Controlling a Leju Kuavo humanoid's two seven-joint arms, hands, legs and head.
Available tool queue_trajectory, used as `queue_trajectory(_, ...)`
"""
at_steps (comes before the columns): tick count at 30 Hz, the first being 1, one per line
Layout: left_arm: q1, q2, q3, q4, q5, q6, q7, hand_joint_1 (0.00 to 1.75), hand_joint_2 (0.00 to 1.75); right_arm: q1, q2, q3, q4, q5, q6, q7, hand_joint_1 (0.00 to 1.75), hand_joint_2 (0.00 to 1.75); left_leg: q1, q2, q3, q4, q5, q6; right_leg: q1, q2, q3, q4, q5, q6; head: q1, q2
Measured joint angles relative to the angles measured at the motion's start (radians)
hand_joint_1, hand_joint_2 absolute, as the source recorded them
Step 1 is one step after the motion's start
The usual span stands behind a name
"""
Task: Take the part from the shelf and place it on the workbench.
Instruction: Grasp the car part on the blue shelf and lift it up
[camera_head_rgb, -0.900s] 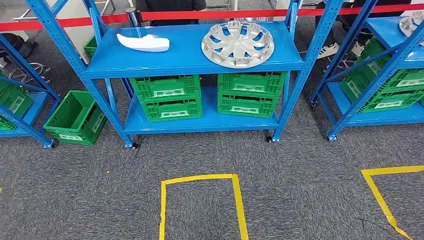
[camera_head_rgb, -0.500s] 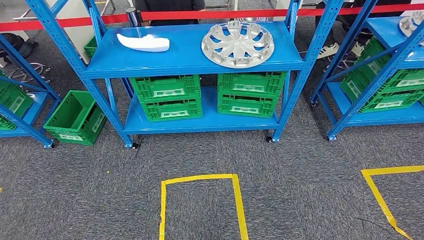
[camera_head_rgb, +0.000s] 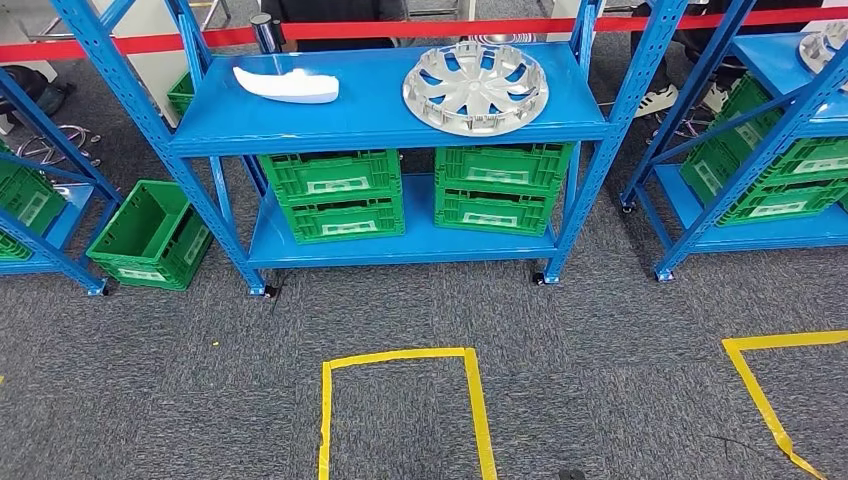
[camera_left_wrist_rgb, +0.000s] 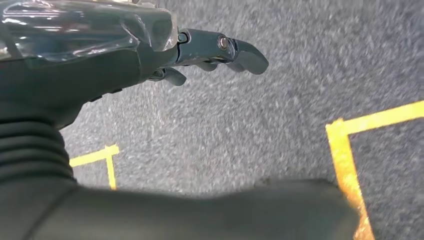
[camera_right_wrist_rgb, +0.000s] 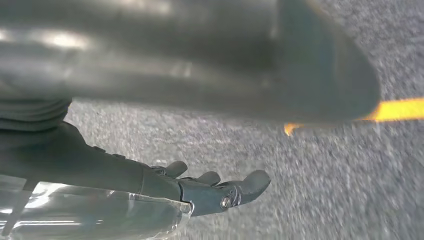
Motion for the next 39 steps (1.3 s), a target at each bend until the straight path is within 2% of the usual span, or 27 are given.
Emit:
queue_trajectory(3,-0.013,0.008,-0.037,0.002,0.020,0.032,-0.003,0.00,0.00,-0.023,-0.007,0.042,0.004,-0.065,-0.039,-0.035,0.00,1.75,0.000,0.000,0.000,0.000,0.000,0.000,0.000,0.000,0.000,0.000,0.000,0.000,0.000,0.000)
queue_trajectory(7,-0.032,0.019,-0.085,0.009,0.047,0.064,-0.010,0.00,0.00,-0.057,-0.016,0.068,-0.012,-0.160,-0.016,-0.101,0.00,1.75,0.000,0.000,0.000,0.000,0.000,0.000,0.000,0.000,0.000,0.000,0.000,0.001,0.000,0.000)
queue_trajectory(13,-0.056,0.025,-0.147,0.019,0.069,0.086,-0.021,0.00,0.00,-0.077,-0.021,0.076,-0.114,-0.260,0.115,-0.173,0.00,1.75,0.000,0.000,0.000,0.000,0.001,0.001,0.000,0.000,0.000,0.000,0.001,0.001,0.000,0.000)
queue_trajectory(23,-0.091,0.025,-0.213,0.026,0.076,0.095,-0.028,0.00,0.00,-0.083,-0.022,0.096,-0.402,-0.361,0.338,-0.214,0.00,1.75,-0.001,-0.001,-0.002,0.004,0.001,0.001,-0.002,0.000,0.000,0.000,0.002,0.003,0.000,0.000)
queue_trajectory(27,-0.099,0.025,-0.227,0.028,0.080,0.095,-0.032,0.00,0.00,-0.085,-0.022,0.104,-0.478,-0.380,0.385,-0.218,0.00,0.00,-0.001,-0.001,-0.004,0.007,0.000,0.002,-0.003,0.000,-0.001,0.000,0.003,0.005,0.000,0.000)
queue_trajectory(34,-0.102,0.025,-0.233,0.029,0.083,0.095,-0.035,0.00,0.00,-0.088,-0.024,0.111,-0.516,-0.389,0.410,-0.221,0.00,0.00,-0.001,-0.001,-0.006,0.010,0.000,0.004,-0.003,0.000,-0.002,0.000,0.004,0.006,0.000,0.000)
queue_trajectory(35,-0.105,0.024,-0.238,0.030,0.085,0.095,-0.039,0.00,0.00,-0.091,-0.027,0.117,-0.549,-0.398,0.433,-0.223,0.00,0.00,-0.001,-0.001,-0.009,0.012,-0.001,0.007,-0.003,0.000,-0.003,0.000,0.005,0.008,0.000,0.000)
queue_trajectory(36,-0.109,0.023,-0.247,0.032,0.088,0.094,-0.045,0.00,0.00,-0.098,-0.032,0.126,-0.605,-0.415,0.472,-0.226,0.00,0.00,-0.002,0.000,-0.009,0.009,0.002,0.015,-0.003,0.000,-0.003,-0.004,0.008,0.013,0.000,0.000)
queue_trajectory(37,-0.114,0.019,-0.257,0.033,0.094,0.093,-0.056,0.00,0.00,-0.107,-0.043,0.140,-0.677,-0.439,0.521,-0.227,0.00,0.00,0.000,0.003,-0.006,-0.002,0.010,0.026,-0.002,-0.001,-0.027,0.040,-0.012,0.014,0.001,0.000)
queue_trajectory(39,-0.123,0.008,-0.279,0.039,0.110,0.087,-0.081,0.00,0.00,-0.122,-0.071,0.174,-0.833,-0.494,0.619,-0.219,0.00,0.00,0.003,0.008,0.002,-0.024,0.026,0.045,-0.004,-0.003,-0.110,0.198,-0.066,0.020,0.003,0.000)
